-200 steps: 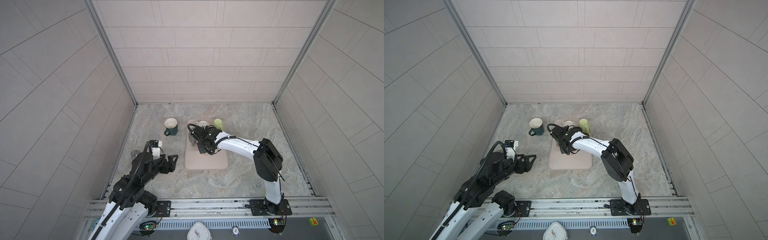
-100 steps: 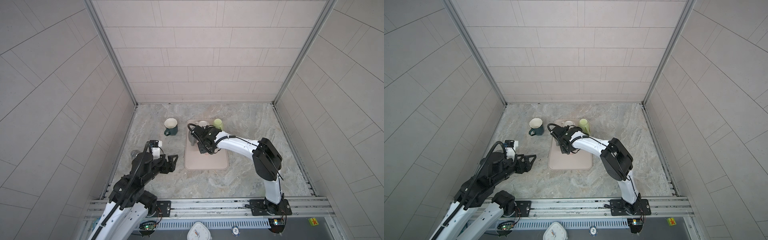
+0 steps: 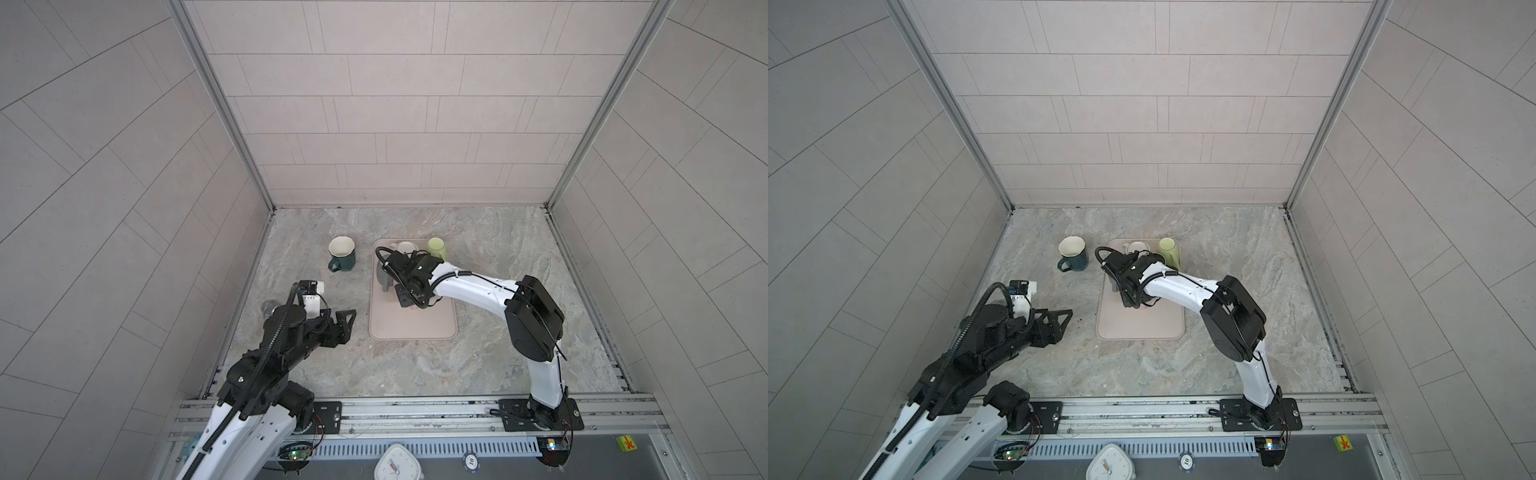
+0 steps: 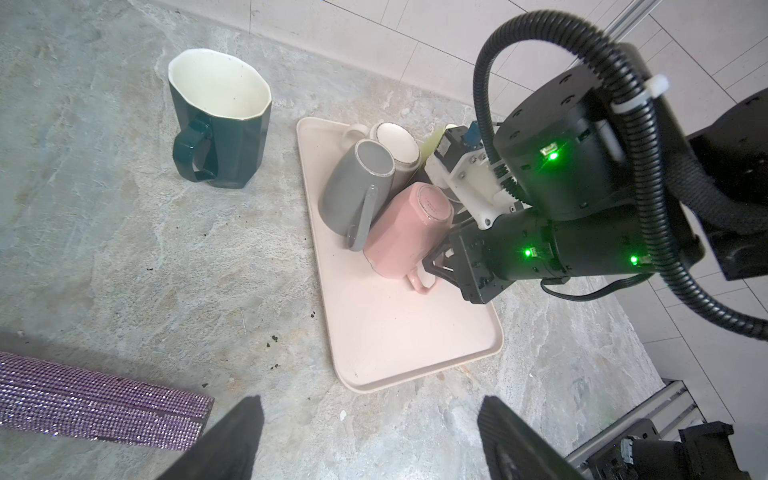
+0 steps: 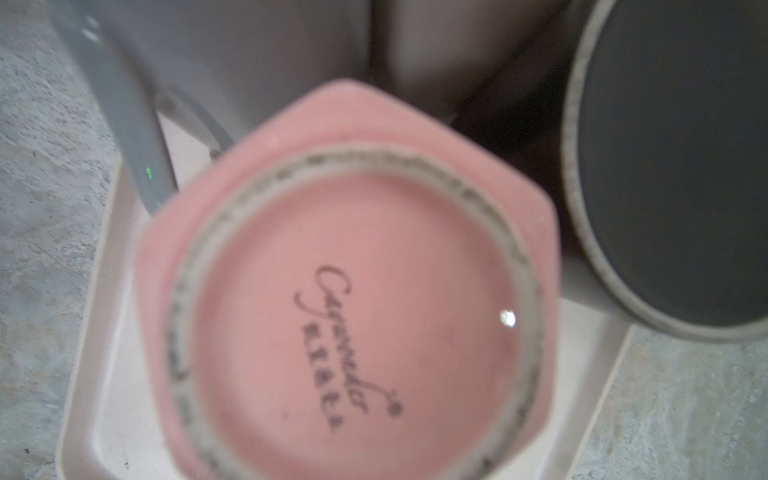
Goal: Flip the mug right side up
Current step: 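Close the right gripper on the pink mug's base and lift it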
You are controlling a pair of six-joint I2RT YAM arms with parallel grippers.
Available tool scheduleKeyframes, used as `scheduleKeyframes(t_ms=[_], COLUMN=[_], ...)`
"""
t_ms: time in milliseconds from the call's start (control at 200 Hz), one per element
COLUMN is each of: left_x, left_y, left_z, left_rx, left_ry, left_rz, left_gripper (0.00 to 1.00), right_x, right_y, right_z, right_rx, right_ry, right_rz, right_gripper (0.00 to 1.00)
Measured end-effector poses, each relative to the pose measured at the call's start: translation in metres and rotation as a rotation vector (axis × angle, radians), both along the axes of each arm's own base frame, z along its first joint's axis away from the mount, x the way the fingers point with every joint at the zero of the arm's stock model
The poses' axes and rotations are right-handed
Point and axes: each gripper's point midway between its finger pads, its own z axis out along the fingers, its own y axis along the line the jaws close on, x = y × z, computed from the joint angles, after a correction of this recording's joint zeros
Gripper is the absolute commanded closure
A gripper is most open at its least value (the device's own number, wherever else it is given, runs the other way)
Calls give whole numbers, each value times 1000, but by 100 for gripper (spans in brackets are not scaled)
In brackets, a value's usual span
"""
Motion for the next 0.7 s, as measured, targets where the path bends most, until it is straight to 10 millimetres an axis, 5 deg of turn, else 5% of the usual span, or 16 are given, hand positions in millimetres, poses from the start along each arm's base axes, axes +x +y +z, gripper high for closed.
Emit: scheduleKeyframes(t_ms=[701], left_x=[0], left_y=[0], left_z=[-1], left_rx=[-1], left_ry=[2], left_rz=[-1], left_gripper=[13], right_x=[-10], right_y=[-7], right_z=[9], right_rx=[14], right_ry=[17], right_rz=[65], right_gripper=[100])
